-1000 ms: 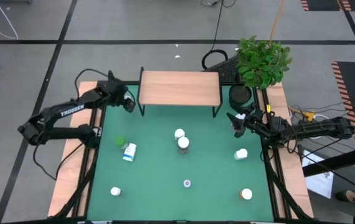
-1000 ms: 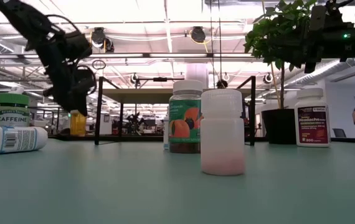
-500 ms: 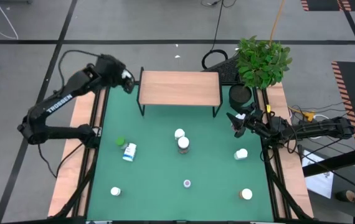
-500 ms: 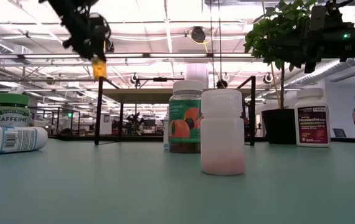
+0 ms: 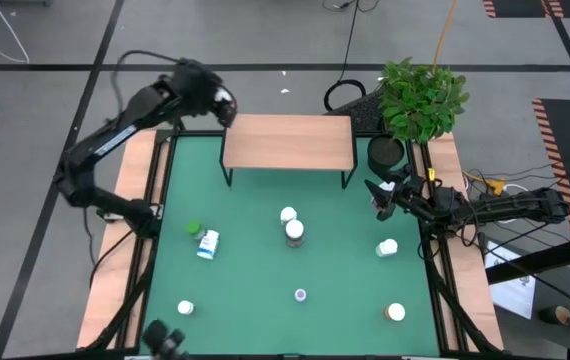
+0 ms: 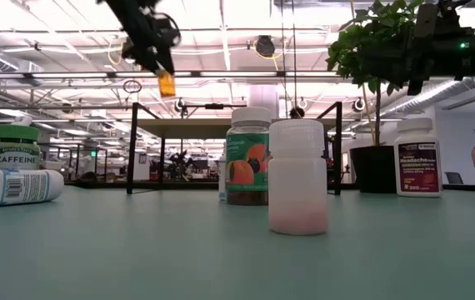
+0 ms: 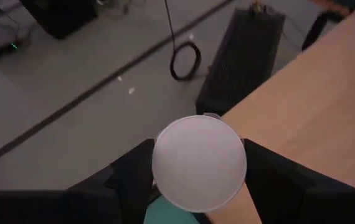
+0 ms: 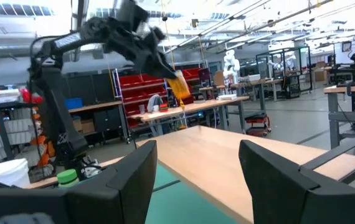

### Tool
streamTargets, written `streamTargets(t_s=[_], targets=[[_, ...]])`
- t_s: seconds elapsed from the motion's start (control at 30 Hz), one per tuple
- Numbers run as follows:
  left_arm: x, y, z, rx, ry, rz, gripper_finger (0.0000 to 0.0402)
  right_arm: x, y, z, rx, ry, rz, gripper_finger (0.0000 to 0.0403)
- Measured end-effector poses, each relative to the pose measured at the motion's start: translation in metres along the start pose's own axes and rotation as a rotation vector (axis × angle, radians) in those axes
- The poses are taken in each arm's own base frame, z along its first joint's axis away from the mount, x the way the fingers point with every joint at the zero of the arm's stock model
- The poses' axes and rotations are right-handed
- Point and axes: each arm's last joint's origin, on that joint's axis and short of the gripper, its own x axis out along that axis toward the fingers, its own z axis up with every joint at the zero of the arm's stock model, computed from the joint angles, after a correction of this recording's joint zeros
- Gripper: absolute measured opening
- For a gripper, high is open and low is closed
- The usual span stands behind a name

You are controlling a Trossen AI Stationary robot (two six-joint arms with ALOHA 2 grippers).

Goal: Pick and place medicine bottles onto shelf by color
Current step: Put the top orange bottle on the shelf

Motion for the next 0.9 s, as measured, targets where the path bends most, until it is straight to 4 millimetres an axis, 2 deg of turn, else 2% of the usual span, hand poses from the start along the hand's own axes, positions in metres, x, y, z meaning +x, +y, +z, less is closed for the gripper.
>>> streamTargets(t_s=[0.13, 0.33, 0.9], targets=[[0.034, -0.007, 0.005, 0.011, 0.067, -0.005, 0.0228, 0.0, 0.0, 0.0, 0.001, 0.001, 0.001, 0.0224], [0.06, -0.011, 0.004, -0.017, 0.119, -0.022, 0.0219, 0.0, 0.0, -0.001, -0.002, 0.01, 0.001, 0.0224], [0.067, -0.008, -0.009, -0.056, 0.21, -0.063, 0.0226, 0.0, 0.0, -0.003, 0.012, 0.025, 0.001, 0.0224]])
